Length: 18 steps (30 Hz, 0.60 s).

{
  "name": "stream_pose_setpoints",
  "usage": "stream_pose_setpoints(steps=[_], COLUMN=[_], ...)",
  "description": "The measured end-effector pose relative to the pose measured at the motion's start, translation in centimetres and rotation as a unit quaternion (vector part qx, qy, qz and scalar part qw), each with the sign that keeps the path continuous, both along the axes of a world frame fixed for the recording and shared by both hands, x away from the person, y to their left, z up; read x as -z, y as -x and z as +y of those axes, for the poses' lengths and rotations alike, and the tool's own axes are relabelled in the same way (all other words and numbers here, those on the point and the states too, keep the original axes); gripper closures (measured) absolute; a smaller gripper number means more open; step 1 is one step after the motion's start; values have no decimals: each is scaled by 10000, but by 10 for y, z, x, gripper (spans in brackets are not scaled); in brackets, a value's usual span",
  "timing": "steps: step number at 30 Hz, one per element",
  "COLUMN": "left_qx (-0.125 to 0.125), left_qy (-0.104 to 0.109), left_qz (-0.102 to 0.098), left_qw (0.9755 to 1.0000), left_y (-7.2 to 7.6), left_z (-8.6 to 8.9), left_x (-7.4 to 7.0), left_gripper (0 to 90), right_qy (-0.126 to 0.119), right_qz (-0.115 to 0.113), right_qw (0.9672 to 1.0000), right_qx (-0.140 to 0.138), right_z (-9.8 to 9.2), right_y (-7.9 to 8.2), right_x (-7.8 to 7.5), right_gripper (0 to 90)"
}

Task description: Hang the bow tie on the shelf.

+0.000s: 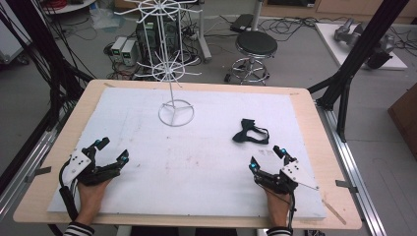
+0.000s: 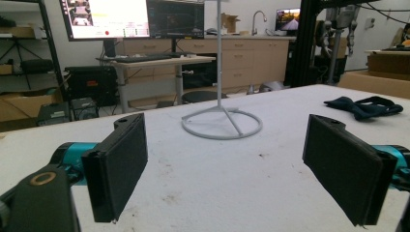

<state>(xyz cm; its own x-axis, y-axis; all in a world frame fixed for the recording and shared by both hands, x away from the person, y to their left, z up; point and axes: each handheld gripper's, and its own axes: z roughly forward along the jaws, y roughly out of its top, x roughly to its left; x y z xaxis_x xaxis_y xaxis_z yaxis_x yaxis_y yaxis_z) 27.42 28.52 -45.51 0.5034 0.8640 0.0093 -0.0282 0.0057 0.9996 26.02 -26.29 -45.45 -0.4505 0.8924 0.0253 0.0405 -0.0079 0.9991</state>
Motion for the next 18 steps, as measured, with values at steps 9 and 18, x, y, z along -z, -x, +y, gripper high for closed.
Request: stream_pose_setpoints(steps=[9, 18], left_qx=[-19, -27], left_qy=[13, -1], left_qz=[-2, -7], left_qw=[10000, 10000], left_y=[0, 1], left_z=[0, 0], left_x=[0, 0], left_gripper=[166, 166], right_qy=[-16, -3], right_qz=[-33, 5], right_qw=[10000, 10000], right_qx=[1, 26], right_z=[0, 0], right_y=[0, 0], right_x=[0, 0], right_gripper=[95, 95])
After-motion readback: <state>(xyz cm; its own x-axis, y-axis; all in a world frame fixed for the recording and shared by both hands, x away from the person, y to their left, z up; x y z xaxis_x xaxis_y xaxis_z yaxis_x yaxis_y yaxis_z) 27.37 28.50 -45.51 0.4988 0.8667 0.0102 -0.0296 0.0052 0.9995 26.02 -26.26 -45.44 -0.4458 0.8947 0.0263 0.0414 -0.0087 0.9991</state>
